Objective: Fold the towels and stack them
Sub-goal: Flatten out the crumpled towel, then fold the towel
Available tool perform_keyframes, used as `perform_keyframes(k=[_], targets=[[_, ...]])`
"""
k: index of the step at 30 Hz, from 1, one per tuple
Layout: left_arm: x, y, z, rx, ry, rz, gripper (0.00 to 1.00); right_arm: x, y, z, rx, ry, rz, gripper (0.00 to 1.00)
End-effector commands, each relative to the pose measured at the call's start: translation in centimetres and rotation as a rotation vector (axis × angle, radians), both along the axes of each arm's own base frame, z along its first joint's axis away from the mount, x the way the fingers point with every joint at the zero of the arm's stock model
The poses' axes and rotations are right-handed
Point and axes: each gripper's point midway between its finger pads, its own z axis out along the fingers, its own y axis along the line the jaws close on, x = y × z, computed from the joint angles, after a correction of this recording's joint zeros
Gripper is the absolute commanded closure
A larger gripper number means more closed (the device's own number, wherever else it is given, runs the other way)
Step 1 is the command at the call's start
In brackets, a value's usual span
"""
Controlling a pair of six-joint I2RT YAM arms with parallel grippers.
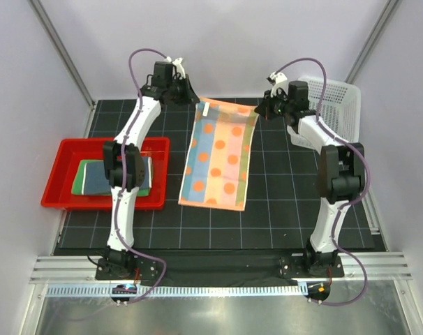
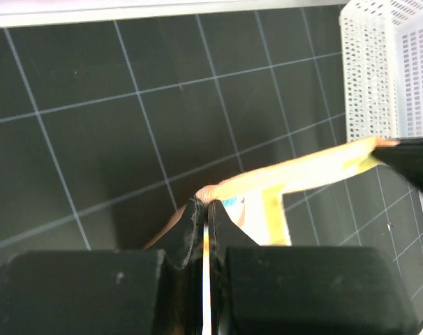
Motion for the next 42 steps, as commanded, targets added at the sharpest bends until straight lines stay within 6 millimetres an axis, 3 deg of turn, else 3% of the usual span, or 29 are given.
perform_keyframes(k=[1, 6, 7, 8, 10, 11, 12, 14, 15, 16, 18, 19, 21, 22, 24, 25, 26, 28, 29, 31, 37, 42], targets=[[2.7, 0.1, 4.1, -0.11, -0.165, -0.07, 1.0, 3.6, -1.0, 6.4, -0.024, -0.24, 0.035, 0.99], [2.6, 0.0, 1.3, -0.069, -0.174, -0.137, 1.0, 2.9, -0.7, 5.2, -0.023, -0.215, 0.064, 0.99], [2.4, 0.1, 1.6, -0.052, -0.186, -0.143, 1.0, 2.5, -0.1, 5.1, -0.016, -0.215, 0.075, 0.99], [2.0, 0.5, 0.1, -0.029, -0.161, -0.14, 1.0, 1.5, 0.0, 4.3, -0.011, -0.193, 0.075, 0.99], [1.6, 1.2, 0.2, 0.022, -0.187, -0.138, 1.0, 0.4, 0.7, 3.6, -0.002, -0.183, 0.075, 0.99], [1.3, 1.4, 0.1, 0.034, -0.186, -0.138, 1.0, -0.6, 1.0, 2.1, 0.001, -0.149, 0.079, 0.99], [0.7, 1.6, -1.2, 0.056, -0.164, -0.147, 1.0, -1.3, 1.4, 2.3, 0.01, -0.14, 0.082, 0.99], [-0.2, 2.0, -1.0, 0.069, -0.159, -0.149, 1.0, -2.9, 2.2, 0.9, 0.008, -0.089, 0.088, 0.99], [-1.0, 2.2, -2.5, 0.08, -0.123, -0.157, 1.0, -3.8, 2.5, 1.1, 0.008, -0.07, 0.089, 0.99], [-1.6, 2.4, -2.6, 0.082, -0.109, -0.158, 1.0, -4.8, 2.7, 0.2, 0.008, -0.036, 0.091, 0.99], [-2.9, 2.5, -2.1, 0.08, -0.102, -0.165, 1.0, -6.3, 3.2, 0.9, 0.011, -0.029, 0.086, 0.99], [-3.9, 2.6, -3.3, 0.083, -0.067, -0.169, 1.0, -7.0, 3.3, 0.9, 0.019, -0.015, 0.085, 0.99], [-5.0, 2.9, -2.5, 0.072, -0.062, -0.165, 1.0, -8.8, 3.6, -0.2, 0.023, 0.036, 0.087, 0.99], [-6.1, 2.8, -3.8, 0.061, -0.015, -0.169, 1.0, -9.6, 3.6, 0.5, 0.027, 0.032, 0.084, 0.99], [-7.5, 2.8, -3.4, 0.057, -0.007, -0.174, 1.0, -11.3, 3.3, -1.3, 0.012, 0.085, 0.064, 0.99], [-8.7, 3.0, -4.7, 0.063, 0.031, -0.175, 1.0, -11.9, 3.2, -0.9, 0.007, 0.077, 0.051, 0.99], [-9.3, 3.1, -5.0, 0.069, 0.036, -0.17, 1.0, -13.0, 3.2, -2.2, 0.013, 0.115, 0.047, 0.99], [-10.3, 3.6, -4.3, 0.075, 0.023, -0.155, 1.0, -14.1, 3.8, -2.5, 0.017, 0.122, 0.056, 0.99], [-11.2, 3.9, -5.6, 0.084, 0.053, -0.151, 1.0, -14.9, 4.0, -2.9, 0.011, 0.129, 0.06, 0.99], [-12.0, 4.3, -5.1, 0.09, 0.044, -0.146, 1.0, -15.7, 4.6, -3.4, 0.011, 0.156, 0.056, 0.99], [-15.0, 4.6, -7.0, 0.099, 0.1, -0.157, 1.0, -18.7, 5.3, -5.8, 0.028, 0.253, 0.029, 0.99], [-16.7, 4.1, -8.3, 0.112, 0.145, -0.175, 1.0, -20.3, 5.8, -5.8, 0.034, 0.258, 0.029, 0.99]])
